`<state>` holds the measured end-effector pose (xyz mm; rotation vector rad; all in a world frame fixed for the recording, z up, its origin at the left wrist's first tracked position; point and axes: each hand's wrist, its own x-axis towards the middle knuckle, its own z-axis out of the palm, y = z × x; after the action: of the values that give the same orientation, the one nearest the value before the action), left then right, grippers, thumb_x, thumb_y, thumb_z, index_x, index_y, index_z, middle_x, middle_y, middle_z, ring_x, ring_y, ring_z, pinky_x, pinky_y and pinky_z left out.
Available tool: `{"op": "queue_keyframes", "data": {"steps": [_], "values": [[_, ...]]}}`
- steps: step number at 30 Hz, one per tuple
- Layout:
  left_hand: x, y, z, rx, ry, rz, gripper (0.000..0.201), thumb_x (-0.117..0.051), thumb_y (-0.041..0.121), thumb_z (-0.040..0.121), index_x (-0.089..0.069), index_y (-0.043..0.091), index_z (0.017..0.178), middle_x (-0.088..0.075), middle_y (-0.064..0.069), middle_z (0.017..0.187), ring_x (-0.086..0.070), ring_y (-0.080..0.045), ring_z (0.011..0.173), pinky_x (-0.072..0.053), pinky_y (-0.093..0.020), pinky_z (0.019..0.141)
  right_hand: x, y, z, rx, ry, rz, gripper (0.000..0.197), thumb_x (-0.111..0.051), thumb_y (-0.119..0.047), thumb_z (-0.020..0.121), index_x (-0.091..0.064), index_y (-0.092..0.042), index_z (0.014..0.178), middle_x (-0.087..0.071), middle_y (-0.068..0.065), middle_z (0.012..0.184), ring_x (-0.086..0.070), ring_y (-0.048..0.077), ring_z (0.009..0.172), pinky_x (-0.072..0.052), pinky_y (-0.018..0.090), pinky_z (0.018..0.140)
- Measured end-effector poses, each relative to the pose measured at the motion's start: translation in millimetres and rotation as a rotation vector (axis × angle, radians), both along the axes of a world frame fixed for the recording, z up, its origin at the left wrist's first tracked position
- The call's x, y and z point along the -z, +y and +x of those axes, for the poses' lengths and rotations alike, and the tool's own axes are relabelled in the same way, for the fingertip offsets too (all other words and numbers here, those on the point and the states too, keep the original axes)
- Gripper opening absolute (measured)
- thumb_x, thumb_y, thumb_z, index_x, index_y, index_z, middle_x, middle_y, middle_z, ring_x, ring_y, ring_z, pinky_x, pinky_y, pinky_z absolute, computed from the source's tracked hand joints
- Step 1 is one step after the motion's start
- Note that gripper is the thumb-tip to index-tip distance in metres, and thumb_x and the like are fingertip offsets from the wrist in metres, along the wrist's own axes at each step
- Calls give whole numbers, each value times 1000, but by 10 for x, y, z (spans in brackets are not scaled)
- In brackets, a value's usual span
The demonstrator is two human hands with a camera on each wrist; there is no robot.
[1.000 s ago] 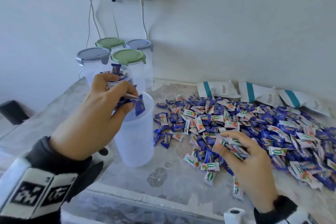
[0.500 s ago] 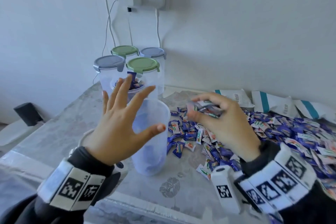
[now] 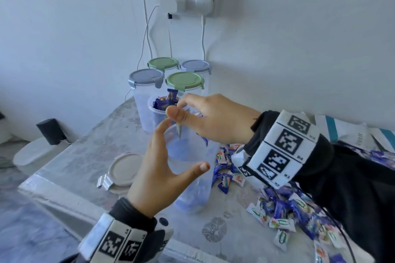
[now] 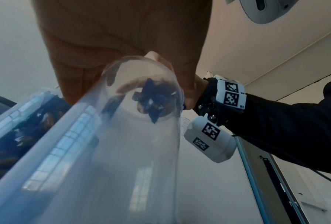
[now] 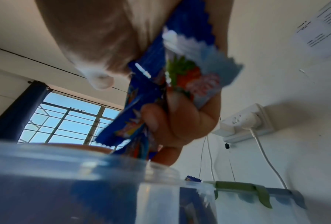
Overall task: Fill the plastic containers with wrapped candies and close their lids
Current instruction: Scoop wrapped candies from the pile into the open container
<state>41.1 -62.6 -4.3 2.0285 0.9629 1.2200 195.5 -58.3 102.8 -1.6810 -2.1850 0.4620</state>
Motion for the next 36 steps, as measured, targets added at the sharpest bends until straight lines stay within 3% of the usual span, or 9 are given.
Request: {"op": "queue_keyframes", "data": {"steps": [6, 11, 14, 18, 20, 24, 28, 31, 36], "values": [[58, 5, 20, -14, -52, -44, 109, -61, 80, 58, -26, 18, 140, -43, 14, 136, -43, 0, 126, -34, -14, 103, 38, 19, -28, -74, 160, 115, 62, -17, -57, 95, -59, -12, 83, -53, -5, 61, -49, 5, 57, -35, 21, 61], [76, -8, 19, -44, -75, -91, 110, -61, 82, 53, -30, 20, 138, -46, 9, 135, -42, 0, 127, -33, -13, 103, 269, 97, -84, -67, 652, 186, 41, -30, -38, 101, -58, -11, 88, -60, -14, 61, -53, 2, 57, -38, 12, 59], [67, -11, 20, -46, -69, -89, 107, -62, 82, 53, -31, 22, 137, -46, 12, 135, -41, 1, 128, -34, -20, 104, 429, 93, -121, -71, 873, 141, 31, -38, -37, 93, -54, -11, 93, -55, -11, 67, -53, 8, 65, -44, 21, 66], [54, -17, 22, -38, -77, -77, 111, -61, 83, 53, -31, 17, 138, -45, 22, 130, -41, 6, 125, -33, -13, 103, 531, 2, -71, -100, 669, 205, 33, -35, -35, 95, -57, -10, 96, -62, 8, 83, -57, 22, 78, -47, 37, 78], [60, -12, 5, -26, -55, -67, 111, -61, 82, 54, -32, 17, 139, -45, 19, 133, -40, 5, 126, -31, -9, 101, 561, -45, -28, -126, 522, 231, 39, -28, -38, 97, -61, -16, 98, -67, 3, 89, -59, 11, 82, -44, 33, 85], [31, -41, -25, -90, 62, -18, 106, -54, 83, 58, -33, 19, 140, -38, 8, 141, -33, 1, 130, -26, -3, 99, 652, -135, 69, -126, 471, 218, 57, -15, -51, 92, -57, -26, 121, -61, -13, 122, -50, -1, 115, -23, 50, 110], [-120, -202, 81, -203, 141, 278, 77, -59, 55, 72, -37, 19, 136, -37, -2, 141, -32, -10, 131, -30, -25, 102, 741, -357, 283, -50, 605, 236, 48, -23, -43, 97, -54, -20, 126, -59, -9, 125, -50, 4, 119, -37, 33, 103], [-246, -395, 250, -30, 10, 475, 37, -59, 24, 81, -51, 20, 116, -55, 5, 119, -50, -10, 114, -36, -20, 96, 857, -632, 600, 88, 573, 183, 39, -31, -39, 96, -54, -27, 124, -59, -18, 121, -53, -2, 113, -41, 18, 95], [-83, -592, 710, 309, 59, 191, 21, -59, 30, 81, -58, 26, 101, -60, 13, 98, -52, 4, 95, -38, -9, 82, 1147, -1159, 1312, 334, 288, 33, 35, -34, -57, 89, -49, -44, 117, -48, -29, 127, -40, -12, 121, -32, 10, 93]]}}
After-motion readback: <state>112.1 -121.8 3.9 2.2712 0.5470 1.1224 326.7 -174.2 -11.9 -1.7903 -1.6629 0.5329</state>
